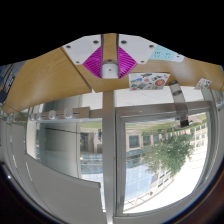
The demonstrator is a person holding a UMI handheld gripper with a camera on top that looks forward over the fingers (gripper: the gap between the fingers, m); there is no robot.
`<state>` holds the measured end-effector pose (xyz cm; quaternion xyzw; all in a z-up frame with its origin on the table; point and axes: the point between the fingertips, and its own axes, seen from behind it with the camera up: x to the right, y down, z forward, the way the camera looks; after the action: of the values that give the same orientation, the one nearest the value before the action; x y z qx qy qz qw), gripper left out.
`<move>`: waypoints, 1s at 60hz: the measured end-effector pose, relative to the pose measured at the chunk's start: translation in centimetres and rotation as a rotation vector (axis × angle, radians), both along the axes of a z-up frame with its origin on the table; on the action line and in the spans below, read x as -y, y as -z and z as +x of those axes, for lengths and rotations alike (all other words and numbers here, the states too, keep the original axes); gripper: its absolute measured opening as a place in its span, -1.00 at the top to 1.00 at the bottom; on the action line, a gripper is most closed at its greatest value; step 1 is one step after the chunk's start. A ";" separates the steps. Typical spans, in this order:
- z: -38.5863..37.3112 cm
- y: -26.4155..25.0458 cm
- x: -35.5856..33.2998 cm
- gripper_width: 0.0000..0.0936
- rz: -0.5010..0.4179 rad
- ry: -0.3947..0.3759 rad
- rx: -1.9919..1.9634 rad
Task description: Unplug charger
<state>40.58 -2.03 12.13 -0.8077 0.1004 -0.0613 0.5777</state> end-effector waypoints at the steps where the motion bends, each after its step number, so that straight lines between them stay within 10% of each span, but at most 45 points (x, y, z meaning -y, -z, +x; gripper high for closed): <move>1: 0.0 0.9 -0.1 0.65 -0.017 -0.006 -0.011; 21: -2.6 10.6 -1.3 0.57 -0.129 -0.125 -0.063; 31: -2.1 10.4 -1.0 0.18 -0.126 -0.088 -0.036; 60: -14.5 -6.0 6.7 -0.70 0.136 -0.068 0.001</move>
<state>26.03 -8.71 18.13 -0.7695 0.0765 -0.0349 0.6330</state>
